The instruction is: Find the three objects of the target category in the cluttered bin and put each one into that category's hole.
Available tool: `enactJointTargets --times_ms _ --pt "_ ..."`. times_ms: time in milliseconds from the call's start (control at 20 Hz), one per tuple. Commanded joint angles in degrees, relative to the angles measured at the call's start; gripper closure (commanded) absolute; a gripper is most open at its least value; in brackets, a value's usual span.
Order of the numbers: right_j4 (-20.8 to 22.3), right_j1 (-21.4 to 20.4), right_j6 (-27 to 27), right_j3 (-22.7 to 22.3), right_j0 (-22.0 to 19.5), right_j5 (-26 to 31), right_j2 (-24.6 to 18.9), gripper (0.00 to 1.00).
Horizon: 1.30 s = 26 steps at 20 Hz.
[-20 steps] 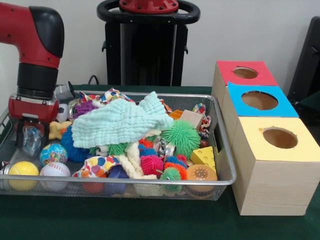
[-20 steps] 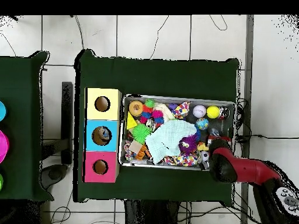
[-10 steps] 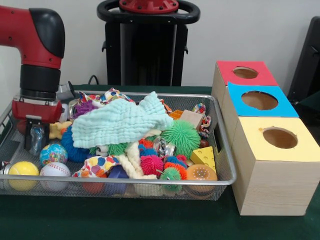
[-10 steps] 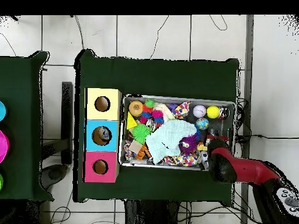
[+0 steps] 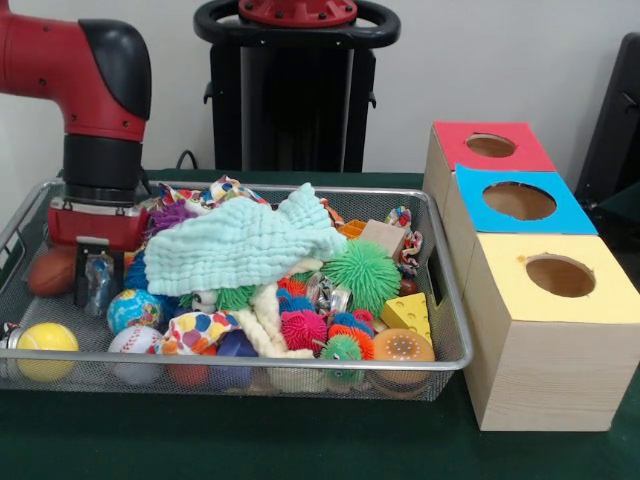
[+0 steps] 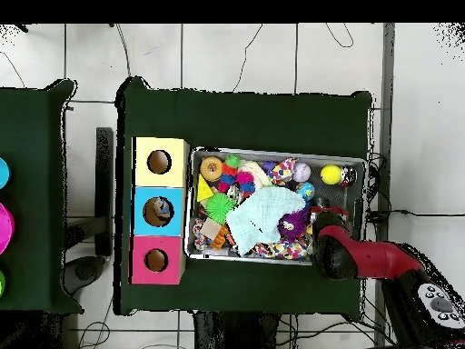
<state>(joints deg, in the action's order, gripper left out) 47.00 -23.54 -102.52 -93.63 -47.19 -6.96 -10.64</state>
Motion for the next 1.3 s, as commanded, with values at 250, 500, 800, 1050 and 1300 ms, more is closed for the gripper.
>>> enactJointTargets --times_ms 250,500,800,1050,1300 --pt "0.29 -5.66 3.13 -7.59 1.21 16.0 -1.89 1.0" --pt "-3.59 -13.82 5.87 -11.13 0.14 23.63 -5.42 1.0" --pt "-6.46 -19.31 5.32 -13.03 -0.33 27.16 -8.31 1.0" --pt "-7.5 -22.32 3.92 -14.5 -1.73 26.06 -11.42 1.0" --pt "-7.61 -25.09 1.14 -16.17 -3.43 20.38 -15.01 1.0"
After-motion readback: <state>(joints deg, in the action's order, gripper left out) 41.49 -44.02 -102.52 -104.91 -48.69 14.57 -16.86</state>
